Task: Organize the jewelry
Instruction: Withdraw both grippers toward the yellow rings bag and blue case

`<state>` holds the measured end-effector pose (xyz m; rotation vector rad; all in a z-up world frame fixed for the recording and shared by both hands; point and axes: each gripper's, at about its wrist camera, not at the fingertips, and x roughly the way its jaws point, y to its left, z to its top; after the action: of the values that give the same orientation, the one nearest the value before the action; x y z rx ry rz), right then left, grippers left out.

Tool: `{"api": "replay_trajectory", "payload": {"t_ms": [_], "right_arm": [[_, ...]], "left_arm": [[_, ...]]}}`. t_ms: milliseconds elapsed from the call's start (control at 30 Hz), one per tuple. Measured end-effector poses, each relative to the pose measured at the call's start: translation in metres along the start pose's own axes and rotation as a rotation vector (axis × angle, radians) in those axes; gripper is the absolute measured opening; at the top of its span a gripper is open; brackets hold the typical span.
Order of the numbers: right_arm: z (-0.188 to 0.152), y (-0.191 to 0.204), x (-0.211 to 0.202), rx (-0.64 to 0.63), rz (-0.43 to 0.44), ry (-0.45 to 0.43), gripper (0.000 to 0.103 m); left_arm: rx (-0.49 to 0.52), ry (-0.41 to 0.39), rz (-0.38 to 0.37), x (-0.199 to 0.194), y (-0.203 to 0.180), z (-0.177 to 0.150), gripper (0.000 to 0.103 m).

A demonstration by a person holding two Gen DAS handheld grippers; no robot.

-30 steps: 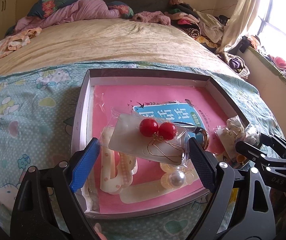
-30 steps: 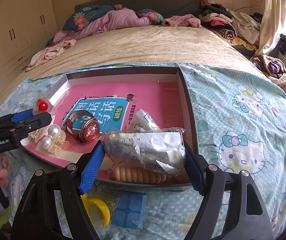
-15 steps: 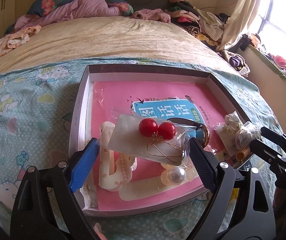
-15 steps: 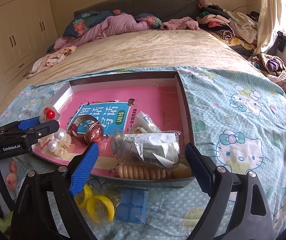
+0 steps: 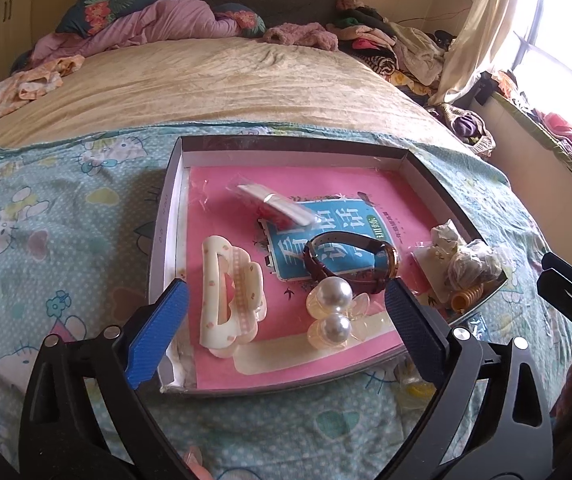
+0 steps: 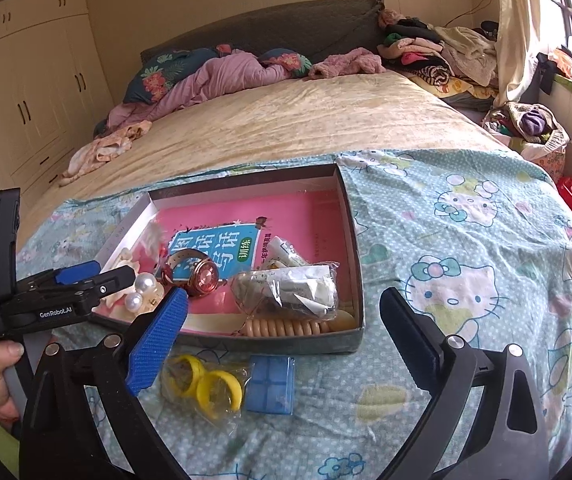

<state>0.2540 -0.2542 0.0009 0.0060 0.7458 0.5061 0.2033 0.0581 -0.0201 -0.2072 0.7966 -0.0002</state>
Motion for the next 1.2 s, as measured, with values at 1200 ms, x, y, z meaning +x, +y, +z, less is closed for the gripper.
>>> {"api": "replay_trajectory", "payload": {"t_ms": [1200], "right_arm": [[-0.049, -0.004, -0.097, -0.032, -0.041, -0.008, 0.098]], "left_arm": [[0.149, 0.107, -0.121, -0.037, -0.061, -0.062, 0.093]]}}
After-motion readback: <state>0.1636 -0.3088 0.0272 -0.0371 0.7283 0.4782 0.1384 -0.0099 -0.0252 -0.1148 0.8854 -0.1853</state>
